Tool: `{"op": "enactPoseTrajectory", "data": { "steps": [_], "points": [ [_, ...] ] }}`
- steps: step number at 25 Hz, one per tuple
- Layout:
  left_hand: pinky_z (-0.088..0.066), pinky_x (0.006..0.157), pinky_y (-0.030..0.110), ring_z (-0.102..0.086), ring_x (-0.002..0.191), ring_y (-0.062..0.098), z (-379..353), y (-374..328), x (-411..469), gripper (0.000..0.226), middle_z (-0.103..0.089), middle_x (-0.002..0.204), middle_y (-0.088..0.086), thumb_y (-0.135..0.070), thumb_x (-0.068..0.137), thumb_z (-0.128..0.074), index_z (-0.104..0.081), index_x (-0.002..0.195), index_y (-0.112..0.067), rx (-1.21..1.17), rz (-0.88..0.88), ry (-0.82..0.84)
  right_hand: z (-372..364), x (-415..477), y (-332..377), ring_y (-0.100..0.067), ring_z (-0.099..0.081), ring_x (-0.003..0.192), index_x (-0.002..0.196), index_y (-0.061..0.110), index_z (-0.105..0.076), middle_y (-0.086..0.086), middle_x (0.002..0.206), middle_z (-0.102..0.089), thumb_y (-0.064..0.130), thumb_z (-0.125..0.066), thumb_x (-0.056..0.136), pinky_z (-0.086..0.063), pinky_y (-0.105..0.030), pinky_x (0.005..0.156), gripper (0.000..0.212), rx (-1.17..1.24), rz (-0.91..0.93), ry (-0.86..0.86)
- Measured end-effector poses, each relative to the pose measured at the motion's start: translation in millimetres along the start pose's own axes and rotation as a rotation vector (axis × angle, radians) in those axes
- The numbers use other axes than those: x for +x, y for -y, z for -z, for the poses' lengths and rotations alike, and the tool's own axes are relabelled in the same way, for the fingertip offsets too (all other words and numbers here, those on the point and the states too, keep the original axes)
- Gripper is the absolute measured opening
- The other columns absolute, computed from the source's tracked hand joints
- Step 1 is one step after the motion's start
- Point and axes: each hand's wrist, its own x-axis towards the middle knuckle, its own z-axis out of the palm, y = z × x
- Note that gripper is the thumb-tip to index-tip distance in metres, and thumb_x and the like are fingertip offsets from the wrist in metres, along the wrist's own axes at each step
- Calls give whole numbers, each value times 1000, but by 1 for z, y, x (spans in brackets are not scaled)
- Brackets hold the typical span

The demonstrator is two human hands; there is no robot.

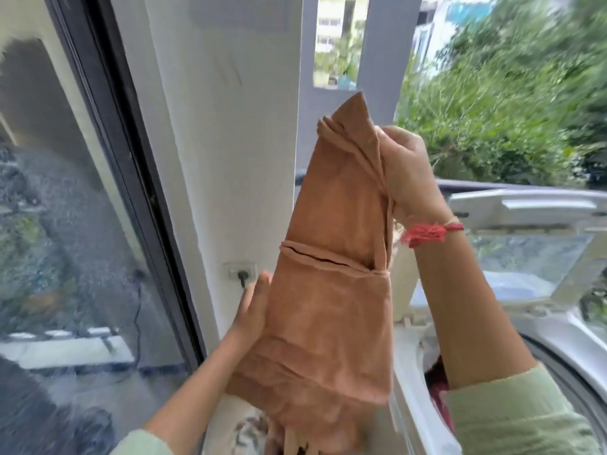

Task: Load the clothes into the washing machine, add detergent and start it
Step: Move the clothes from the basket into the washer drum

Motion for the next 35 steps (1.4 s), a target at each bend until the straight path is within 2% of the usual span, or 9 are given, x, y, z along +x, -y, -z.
{"op": "enactPoseTrajectory", "data": {
  "steps": [5,8,11,13,18,21,24,30,35],
  "points": [
    [-53,86,51,-69,90,24,24,21,5,72,-74,93,4,-78,55,-67,-71,96,-19,268,138,57,13,4,-38,-23,-59,80,83,13,-62,-12,87,-61,50,-55,85,-51,-46,78,38,69,-240,-73],
    [-54,84,38,-69,91,20,33,24,-3,33,-74,88,-6,-65,69,-64,-73,85,-38,294,74,-130,30,-35,-62,-18,-66,102,113,12,-64,-7,109,-69,58,-49,84,-54,-29,88,56,374,-441,313],
    [-48,75,25,-64,80,4,38,7,0,24,-71,80,-19,-31,87,-61,-68,81,-53,412,-71,-231,42,-72,-89,-13,-66,90,107,10,-62,-1,95,-70,28,-80,70,-56,-26,82,46,53,-446,638],
    [-48,79,23,-64,84,2,37,-7,5,21,-71,83,-17,-31,85,-55,-69,87,-47,487,-196,-210,37,-86,-104,-10,-65,74,89,10,-66,4,78,-70,7,-85,63,-56,-22,70,32,-168,-419,613],
    [-48,63,37,-61,67,24,-1,-27,15,40,-67,68,6,-46,87,-49,-67,75,-13,538,-298,-200,-5,-114,-107,-19,-65,91,91,20,-74,-1,92,-72,12,-80,69,-53,-35,86,24,408,-351,401],
    [-33,46,34,-35,51,14,-17,-30,16,60,-43,51,3,-58,87,-47,-53,60,-5,499,-247,-354,-24,-128,-102,-17,-59,108,125,4,-51,-6,112,-63,44,-87,56,-48,-33,93,86,445,-261,492],
    [-32,44,39,-33,49,13,-21,-38,17,70,-40,48,4,-67,84,-45,-48,59,-2,435,-166,-472,-28,-143,-105,-5,-48,126,145,20,-22,4,136,-49,26,-91,51,-40,-21,101,117,262,-143,590],
    [-22,45,29,-24,46,7,-13,-52,15,61,-26,44,-9,-55,86,-51,-42,52,-6,520,-238,-480,-25,-129,-113,-11,-64,77,93,4,-68,0,84,-70,2,-80,66,-53,-33,74,29,182,-283,300],
    [-41,51,37,-47,51,19,-13,-53,15,59,-54,50,6,-60,85,-48,-60,62,-8,641,-290,-325,-41,-130,-105,-8,-62,77,89,11,-65,1,81,-65,-13,-75,68,-52,-23,72,33,263,-322,399]
  ]
}}
